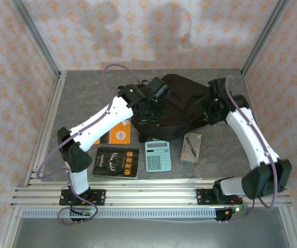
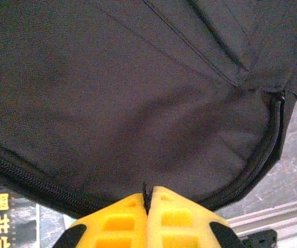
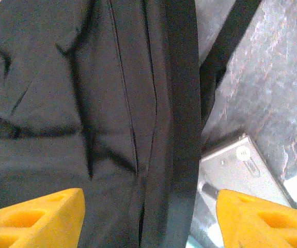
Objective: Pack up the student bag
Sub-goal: Unzip the student bag at the top-right of the table.
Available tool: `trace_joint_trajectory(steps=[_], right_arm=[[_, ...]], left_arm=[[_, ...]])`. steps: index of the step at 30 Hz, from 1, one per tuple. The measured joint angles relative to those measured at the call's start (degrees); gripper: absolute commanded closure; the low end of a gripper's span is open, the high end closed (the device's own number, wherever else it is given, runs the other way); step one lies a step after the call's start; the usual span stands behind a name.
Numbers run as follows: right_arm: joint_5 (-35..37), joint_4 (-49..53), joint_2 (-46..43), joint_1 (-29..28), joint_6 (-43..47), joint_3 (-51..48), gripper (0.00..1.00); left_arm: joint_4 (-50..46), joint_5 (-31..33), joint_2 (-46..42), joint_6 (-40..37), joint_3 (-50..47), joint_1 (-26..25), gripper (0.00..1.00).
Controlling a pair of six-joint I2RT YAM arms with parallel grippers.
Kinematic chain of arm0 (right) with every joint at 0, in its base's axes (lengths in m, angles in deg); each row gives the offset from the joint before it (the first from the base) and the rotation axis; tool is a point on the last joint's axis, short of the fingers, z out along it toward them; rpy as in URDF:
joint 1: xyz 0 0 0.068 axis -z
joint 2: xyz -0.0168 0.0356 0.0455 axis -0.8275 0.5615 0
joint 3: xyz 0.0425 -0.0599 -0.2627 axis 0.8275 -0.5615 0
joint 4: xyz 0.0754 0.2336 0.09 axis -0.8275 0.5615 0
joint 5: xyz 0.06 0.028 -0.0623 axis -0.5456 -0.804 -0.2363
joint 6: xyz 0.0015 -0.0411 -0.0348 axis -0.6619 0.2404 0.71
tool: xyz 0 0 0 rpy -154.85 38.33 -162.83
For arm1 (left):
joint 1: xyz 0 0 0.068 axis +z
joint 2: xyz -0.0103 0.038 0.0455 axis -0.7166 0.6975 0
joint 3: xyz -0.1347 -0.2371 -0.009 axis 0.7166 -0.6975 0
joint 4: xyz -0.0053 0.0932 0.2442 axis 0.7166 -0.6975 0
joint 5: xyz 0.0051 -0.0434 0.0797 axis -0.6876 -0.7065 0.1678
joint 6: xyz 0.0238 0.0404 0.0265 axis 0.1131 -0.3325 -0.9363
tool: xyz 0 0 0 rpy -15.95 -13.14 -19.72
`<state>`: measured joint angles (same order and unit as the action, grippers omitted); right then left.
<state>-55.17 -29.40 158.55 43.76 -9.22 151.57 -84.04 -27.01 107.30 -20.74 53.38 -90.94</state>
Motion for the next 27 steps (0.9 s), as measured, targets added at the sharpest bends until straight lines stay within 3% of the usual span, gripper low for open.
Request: trace_joint_trajectory(steps=[4, 12, 21, 25, 27], right_arm=[[-4.24, 1.44, -6.45, -0.31, -3.89, -3.41, 0.23], [-10.45, -1.92, -6.25, -6.80, -11.06, -7.30, 0.27], [-10.67, -2.78, 1.09, -10.01, -10.03, -6.32, 0.89], [-8.76, -0.70, 1.07, -10.03, -7.98, -6.14, 1.00], [-8.13, 0.02, 1.07, -10.03, -7.08, -6.12, 1.00]], left_arm=[[-0.02, -0.02, 0.81, 0.42, 2.36, -0.61, 1.00], [0.04, -0.02, 2.08, 1.11, 3.82, -2.49, 1.00], [-0.04, 0.83, 2.08, 1.29, 3.89, -2.93, 1.00], [0.52, 2.01, 0.87, 1.29, 0.79, -2.38, 1.00], [0.81, 2.27, -0.63, 1.29, -2.67, -1.62, 1.00]])
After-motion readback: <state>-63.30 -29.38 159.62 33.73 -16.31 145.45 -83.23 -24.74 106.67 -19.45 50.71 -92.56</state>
